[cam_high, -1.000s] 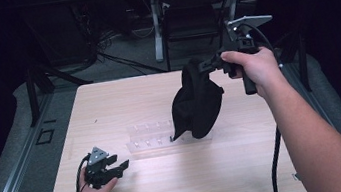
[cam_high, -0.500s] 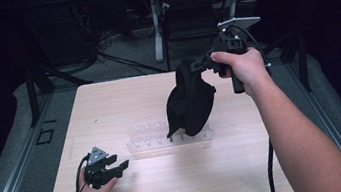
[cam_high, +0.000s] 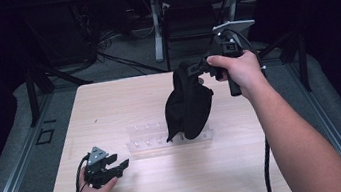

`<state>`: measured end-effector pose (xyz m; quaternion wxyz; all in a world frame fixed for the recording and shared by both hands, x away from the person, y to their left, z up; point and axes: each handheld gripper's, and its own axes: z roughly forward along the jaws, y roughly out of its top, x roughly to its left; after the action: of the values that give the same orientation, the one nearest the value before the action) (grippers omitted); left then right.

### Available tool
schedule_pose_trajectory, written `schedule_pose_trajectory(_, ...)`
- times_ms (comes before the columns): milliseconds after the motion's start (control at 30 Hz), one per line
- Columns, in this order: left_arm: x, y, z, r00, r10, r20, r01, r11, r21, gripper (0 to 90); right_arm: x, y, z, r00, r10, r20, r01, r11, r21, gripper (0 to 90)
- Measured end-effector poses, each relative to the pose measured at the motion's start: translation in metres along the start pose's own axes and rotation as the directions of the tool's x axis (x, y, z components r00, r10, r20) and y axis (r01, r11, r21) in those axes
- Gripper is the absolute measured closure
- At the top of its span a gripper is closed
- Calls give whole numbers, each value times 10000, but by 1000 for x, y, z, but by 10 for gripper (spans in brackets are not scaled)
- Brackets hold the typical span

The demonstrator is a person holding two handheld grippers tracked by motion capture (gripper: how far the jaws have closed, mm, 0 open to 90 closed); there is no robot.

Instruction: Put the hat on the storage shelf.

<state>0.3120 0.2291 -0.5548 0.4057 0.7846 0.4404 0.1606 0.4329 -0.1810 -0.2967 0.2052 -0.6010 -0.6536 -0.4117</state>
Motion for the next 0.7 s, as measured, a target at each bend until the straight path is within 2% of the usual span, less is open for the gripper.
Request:
schedule_pose_trajectory(67, -2, 1, 0, 9999, 117, 44, -117, 9999, -76, 462, -1, -1, 2, 9998, 6, -201, -6, 10000, 2, 882)
schedule_pose_trajectory(100, -3, 3, -1, 9999, 106, 98, -106, 9999, 14, 468, -1, -1, 3, 9997, 16, -226, -16, 10000, 4, 881)
schedule_pose_trajectory(333, -12, 13, -2, 9988, 363, 323, -353, 9989, -298, 475, 3, -2, 10, 9990, -97, -429, 99, 9999, 31, 880)
schedule_pose_trajectory(567, -25, 22, -4, 9945, 809, 670, -778, 9958, -479, 491, 8, -2, 19, 9983, -223, -533, 230, 9997, 121, 876)
schedule_pose_trajectory(600, -26, 25, -6, 9939, 831, 725, -805, 9960, -381, 495, 9, -2, 20, 9983, -201, -550, 208, 9997, 112, 876)
schedule_pose_trajectory(700, -31, 30, -7, 9924, 813, 928, -763, 9955, -559, 522, 11, -2, 22, 9980, -229, -597, 238, 9996, 145, 874)
